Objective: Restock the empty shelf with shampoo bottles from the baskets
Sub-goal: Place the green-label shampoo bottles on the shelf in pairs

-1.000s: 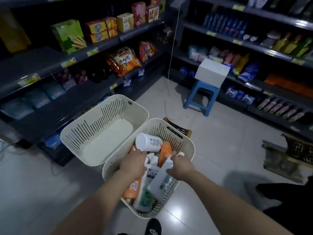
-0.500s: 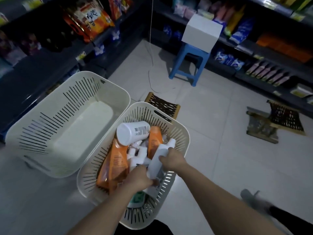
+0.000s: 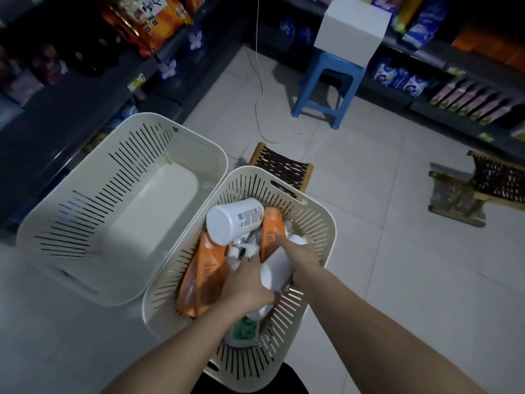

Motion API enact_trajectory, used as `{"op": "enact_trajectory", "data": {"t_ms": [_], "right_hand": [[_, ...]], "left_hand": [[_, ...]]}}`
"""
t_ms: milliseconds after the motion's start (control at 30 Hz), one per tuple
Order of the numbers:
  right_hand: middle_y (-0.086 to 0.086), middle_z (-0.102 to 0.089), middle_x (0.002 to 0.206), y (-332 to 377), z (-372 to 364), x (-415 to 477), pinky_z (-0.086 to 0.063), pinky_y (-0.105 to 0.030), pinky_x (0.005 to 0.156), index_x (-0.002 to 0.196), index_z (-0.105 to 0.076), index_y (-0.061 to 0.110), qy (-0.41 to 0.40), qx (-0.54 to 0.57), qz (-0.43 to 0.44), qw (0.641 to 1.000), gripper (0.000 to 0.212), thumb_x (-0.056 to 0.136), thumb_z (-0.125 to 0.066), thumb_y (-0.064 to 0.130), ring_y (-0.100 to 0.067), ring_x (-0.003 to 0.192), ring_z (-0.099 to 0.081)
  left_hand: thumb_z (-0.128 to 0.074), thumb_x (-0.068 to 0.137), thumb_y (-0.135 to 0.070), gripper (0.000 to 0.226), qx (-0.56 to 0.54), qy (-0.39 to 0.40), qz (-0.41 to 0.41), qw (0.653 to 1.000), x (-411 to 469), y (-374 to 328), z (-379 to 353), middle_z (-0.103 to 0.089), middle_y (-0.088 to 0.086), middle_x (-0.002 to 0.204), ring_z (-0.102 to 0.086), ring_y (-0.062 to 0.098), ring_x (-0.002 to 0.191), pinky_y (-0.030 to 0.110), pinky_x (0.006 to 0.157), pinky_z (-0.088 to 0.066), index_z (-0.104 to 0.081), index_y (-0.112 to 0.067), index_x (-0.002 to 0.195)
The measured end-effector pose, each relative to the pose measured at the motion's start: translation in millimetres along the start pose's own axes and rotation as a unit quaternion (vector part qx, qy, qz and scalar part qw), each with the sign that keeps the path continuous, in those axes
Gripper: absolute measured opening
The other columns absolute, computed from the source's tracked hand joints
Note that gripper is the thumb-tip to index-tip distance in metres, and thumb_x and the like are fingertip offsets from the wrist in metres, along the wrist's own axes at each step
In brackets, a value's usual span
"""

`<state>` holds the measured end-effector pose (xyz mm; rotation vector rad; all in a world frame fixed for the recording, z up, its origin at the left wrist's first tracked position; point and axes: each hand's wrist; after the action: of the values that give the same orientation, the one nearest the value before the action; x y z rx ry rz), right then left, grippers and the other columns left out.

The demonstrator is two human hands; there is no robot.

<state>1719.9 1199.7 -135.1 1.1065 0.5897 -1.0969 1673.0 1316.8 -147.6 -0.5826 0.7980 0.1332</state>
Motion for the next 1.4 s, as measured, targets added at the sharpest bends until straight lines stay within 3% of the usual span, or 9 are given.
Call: {"op": "enact_trajectory", "data": {"t_ms": [200,333,433,567,733,967,1133,1267,1400], "right_hand": [[-0.017,-0.067,0.113,1,-9,18,-0.057,-0.043,0.077,0.126,-0.056,0.005,0.036,0.182,-0.120,0.975,0.081,0.061,-0.090,0.041,-0.033,0.098,-0.067],[-0.017,-0.071,0.098,1,-5,17,-0.060,-0.041,0.067,0.112,-0.062,0.003,0.036,0.176,-0.071,0.981,0.063,0.058,-0.086,0.025,-0.032,0.083,-0.071],[-0.014,-0.068,0.096,-1,2,12,-0.060,-0.039,0.068,0.108,-0.057,0.008,-0.004,0.100,0.017,0.995,0.052,0.065,-0.084,0.015,-0.030,0.081,-0.069],[-0.006,-0.068,0.088,-9,8,7,-0.057,-0.031,0.060,0.106,-0.057,0.014,0.011,0.021,0.092,0.996,0.053,0.061,-0.086,0.012,-0.022,0.075,-0.069],[-0.006,-0.070,0.091,-12,8,8,-0.061,-0.038,0.070,0.108,-0.057,0.017,0.030,0.052,0.096,0.994,0.054,0.062,-0.085,0.007,-0.024,0.080,-0.070],[-0.012,-0.073,0.093,-10,10,1,-0.061,-0.040,0.070,0.104,-0.061,0.017,0.062,0.102,0.092,0.989,0.046,0.065,-0.079,0.001,-0.028,0.080,-0.072],[-0.011,-0.072,0.089,-2,17,-13,-0.053,-0.026,0.052,0.104,-0.060,0.017,0.108,0.129,0.099,0.981,0.039,0.072,-0.074,-0.001,-0.025,0.074,-0.070],[-0.016,-0.074,0.093,3,20,-20,-0.057,-0.034,0.058,0.114,-0.057,0.015,0.155,0.144,0.096,0.973,0.050,0.068,-0.074,0.005,-0.031,0.079,-0.073],[-0.018,-0.075,0.096,9,16,-31,-0.060,-0.044,0.067,0.119,-0.059,0.011,0.204,0.148,0.096,0.963,0.067,0.055,-0.075,0.017,-0.035,0.085,-0.074]], "left_hand": [[-0.070,0.076,-0.042,0.068,0.208,-0.124,-0.177,0.954,-14,-15,35,-0.040,0.000,0.133,-0.052,0.026,0.110,0.036,0.081,-0.047,-0.039,-0.021,0.132],[-0.052,0.094,-0.046,0.033,0.083,-0.083,-0.269,0.956,-7,-28,80,-0.054,-0.007,0.118,-0.054,0.014,0.102,0.035,0.086,-0.048,-0.063,-0.024,0.116],[-0.046,0.097,-0.027,0.032,0.179,-0.151,-0.244,0.941,32,-24,94,-0.054,0.004,0.124,-0.051,0.023,0.116,0.039,0.096,-0.043,-0.062,-0.016,0.122],[-0.055,0.090,-0.040,0.060,0.484,-0.076,-0.095,0.867,68,-16,81,-0.039,0.018,0.140,-0.037,0.037,0.128,0.049,0.106,-0.031,-0.038,-0.013,0.141],[-0.058,0.086,-0.041,0.083,0.540,-0.053,-0.039,0.839,84,-22,80,-0.036,0.023,0.142,-0.042,0.039,0.124,0.047,0.099,-0.036,-0.015,-0.016,0.151],[-0.069,0.069,-0.051,0.078,0.259,-0.020,0.001,0.966,60,-15,103,-0.060,0.006,0.120,-0.059,0.026,0.107,0.033,0.082,-0.049,-0.042,-0.019,0.135],[-0.073,0.074,-0.042,0.056,-0.050,0.024,0.040,0.998,28,11,128,-0.057,-0.001,0.119,-0.058,0.021,0.100,0.029,0.074,-0.046,-0.050,-0.025,0.123],[-0.084,0.052,-0.036,0.078,-0.334,0.105,0.041,0.936,-9,36,144,-0.065,0.011,0.108,-0.065,0.030,0.088,0.037,0.074,-0.052,-0.056,-0.013,0.121],[-0.098,0.032,-0.033,0.113,-0.564,0.158,-0.026,0.810,-37,64,134,-0.067,0.016,0.119,-0.069,0.035,0.097,0.040,0.070,-0.058,-0.053,-0.021,0.135]]}}
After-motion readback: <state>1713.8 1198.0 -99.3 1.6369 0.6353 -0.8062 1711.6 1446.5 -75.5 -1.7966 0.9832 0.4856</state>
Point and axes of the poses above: each hand's wrist, its own x-axis towards the middle knuckle, its own z-axis out of the back of the hand, y = z × x
